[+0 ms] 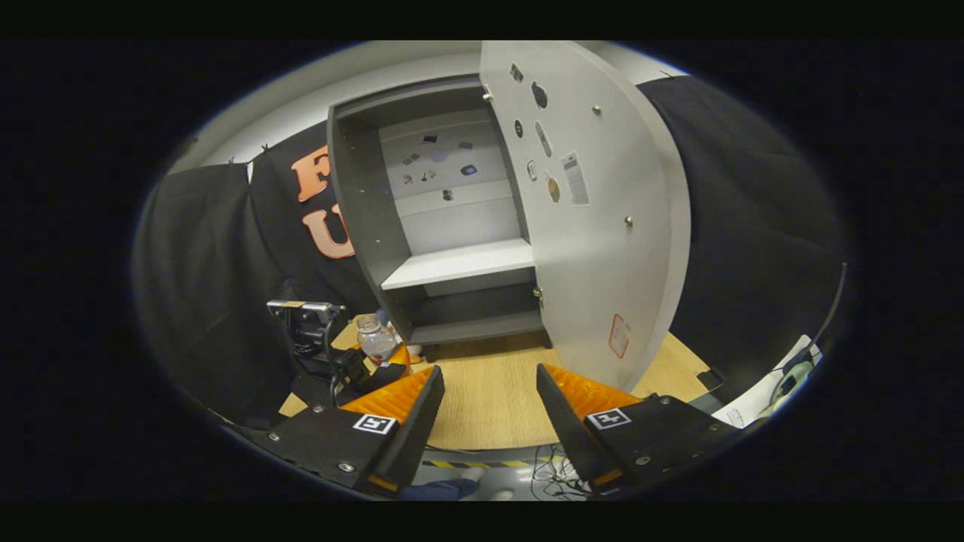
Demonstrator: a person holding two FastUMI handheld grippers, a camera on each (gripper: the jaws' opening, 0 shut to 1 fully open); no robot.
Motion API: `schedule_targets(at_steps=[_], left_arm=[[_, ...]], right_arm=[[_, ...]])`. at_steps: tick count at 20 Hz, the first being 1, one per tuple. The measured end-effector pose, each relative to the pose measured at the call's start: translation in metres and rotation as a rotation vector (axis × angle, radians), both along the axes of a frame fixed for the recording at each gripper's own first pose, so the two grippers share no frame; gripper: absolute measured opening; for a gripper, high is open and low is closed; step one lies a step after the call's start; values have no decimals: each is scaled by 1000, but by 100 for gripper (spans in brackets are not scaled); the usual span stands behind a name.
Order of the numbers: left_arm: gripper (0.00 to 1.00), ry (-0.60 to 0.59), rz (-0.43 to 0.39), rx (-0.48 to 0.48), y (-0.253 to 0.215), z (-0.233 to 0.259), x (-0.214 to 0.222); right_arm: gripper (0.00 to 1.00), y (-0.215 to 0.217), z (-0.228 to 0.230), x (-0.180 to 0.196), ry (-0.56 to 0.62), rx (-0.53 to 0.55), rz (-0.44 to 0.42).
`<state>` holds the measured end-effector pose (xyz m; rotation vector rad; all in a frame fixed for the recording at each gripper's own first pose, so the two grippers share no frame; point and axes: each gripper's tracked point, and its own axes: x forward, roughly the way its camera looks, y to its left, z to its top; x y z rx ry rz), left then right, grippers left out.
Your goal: Open the cabinet door with the right hand, grasp the bottle in the cabinet with the left hand and place it on the coaster, then close the cabinet door with the right hand.
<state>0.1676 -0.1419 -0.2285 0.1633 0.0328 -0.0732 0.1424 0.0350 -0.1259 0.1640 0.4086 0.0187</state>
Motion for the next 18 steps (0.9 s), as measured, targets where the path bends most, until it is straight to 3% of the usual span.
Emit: schedule_targets(at_steps=[8, 18], left_arm=[[85, 84, 44, -8, 20, -85, -26], [86, 127, 79, -26, 39, -124, -41]], right_arm=[[77, -2, -44, 6, 103, -1, 24], [77, 12, -66, 7, 175, 24, 37]])
